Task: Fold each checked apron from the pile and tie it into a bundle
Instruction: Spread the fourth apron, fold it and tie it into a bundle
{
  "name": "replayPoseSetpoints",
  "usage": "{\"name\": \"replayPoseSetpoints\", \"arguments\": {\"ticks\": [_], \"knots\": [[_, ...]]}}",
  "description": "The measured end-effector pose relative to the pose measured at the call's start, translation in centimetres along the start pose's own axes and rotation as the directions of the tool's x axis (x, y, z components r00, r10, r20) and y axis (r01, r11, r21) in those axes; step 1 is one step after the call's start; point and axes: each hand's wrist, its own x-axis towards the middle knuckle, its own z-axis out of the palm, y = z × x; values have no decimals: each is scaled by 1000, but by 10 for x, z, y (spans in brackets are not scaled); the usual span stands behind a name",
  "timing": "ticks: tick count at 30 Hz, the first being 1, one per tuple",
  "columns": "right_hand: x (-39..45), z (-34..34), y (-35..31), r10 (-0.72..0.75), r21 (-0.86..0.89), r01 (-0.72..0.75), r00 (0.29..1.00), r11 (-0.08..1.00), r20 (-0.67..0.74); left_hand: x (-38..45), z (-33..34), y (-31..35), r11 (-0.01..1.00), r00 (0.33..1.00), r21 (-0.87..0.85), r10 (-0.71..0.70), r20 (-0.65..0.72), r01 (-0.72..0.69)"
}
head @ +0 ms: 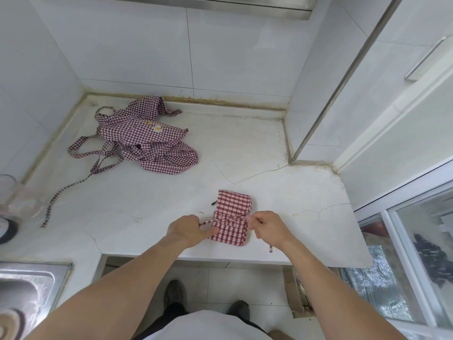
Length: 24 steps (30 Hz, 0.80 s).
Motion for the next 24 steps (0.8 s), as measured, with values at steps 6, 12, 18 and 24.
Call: {"name": "replayPoseSetpoints", "arguments": {"ticks": [6,12,18,24], "knots": [[9,-3,6,22,-163,-43,991,986,-130,5,4,-1,982,996,188,13,87,-29],[16,2,-2,61,-137,-80,989,987,-139,4,7,42,892,977,-399,189,-96,-212],[16,-5,-3,19,-76,-32,986,997,-166,3,17,48,952,955,-181,205,-215,-245],[21,-40,28,187,77,-175,964,981,-190,15,30,7,942,959,-249,169,-227,-225]]}}
